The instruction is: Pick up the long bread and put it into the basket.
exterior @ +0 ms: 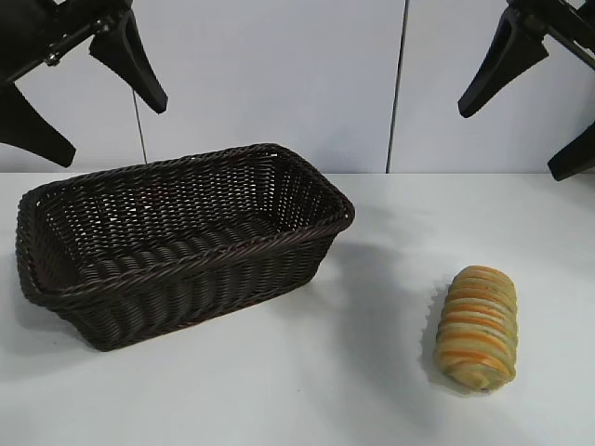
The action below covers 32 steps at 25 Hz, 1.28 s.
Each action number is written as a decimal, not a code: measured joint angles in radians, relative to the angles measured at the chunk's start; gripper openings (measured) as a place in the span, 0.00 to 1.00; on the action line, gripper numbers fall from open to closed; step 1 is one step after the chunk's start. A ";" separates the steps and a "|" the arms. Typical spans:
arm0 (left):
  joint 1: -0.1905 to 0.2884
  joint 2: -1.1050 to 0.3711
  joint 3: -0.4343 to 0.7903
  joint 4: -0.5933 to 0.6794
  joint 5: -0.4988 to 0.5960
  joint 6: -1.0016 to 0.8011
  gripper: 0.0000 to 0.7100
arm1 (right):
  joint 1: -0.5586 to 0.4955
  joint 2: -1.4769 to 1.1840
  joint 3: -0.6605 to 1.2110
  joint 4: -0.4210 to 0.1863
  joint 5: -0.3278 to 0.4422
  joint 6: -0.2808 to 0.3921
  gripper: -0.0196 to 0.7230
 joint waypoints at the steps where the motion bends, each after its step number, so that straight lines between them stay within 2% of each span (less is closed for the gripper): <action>1: 0.000 0.000 0.000 0.000 0.000 0.000 0.98 | 0.000 0.000 0.000 0.000 0.000 0.000 0.96; 17: 0.000 0.000 0.000 0.000 -0.003 0.000 0.98 | 0.000 0.000 0.000 0.000 0.001 0.000 0.96; 23: 0.000 0.000 0.000 0.011 -0.069 -0.002 0.98 | 0.000 0.000 0.000 0.000 0.001 0.000 0.96; 26: 0.000 0.000 0.000 0.147 -0.052 -0.103 0.98 | 0.000 0.000 0.000 0.000 0.001 0.000 0.96; 29: 0.000 0.000 0.000 0.375 -0.012 -0.261 0.98 | 0.000 0.000 0.000 0.000 0.001 0.000 0.96; 32: 0.000 0.001 0.000 0.482 0.005 -0.341 0.98 | 0.000 0.000 0.000 0.000 0.001 0.000 0.96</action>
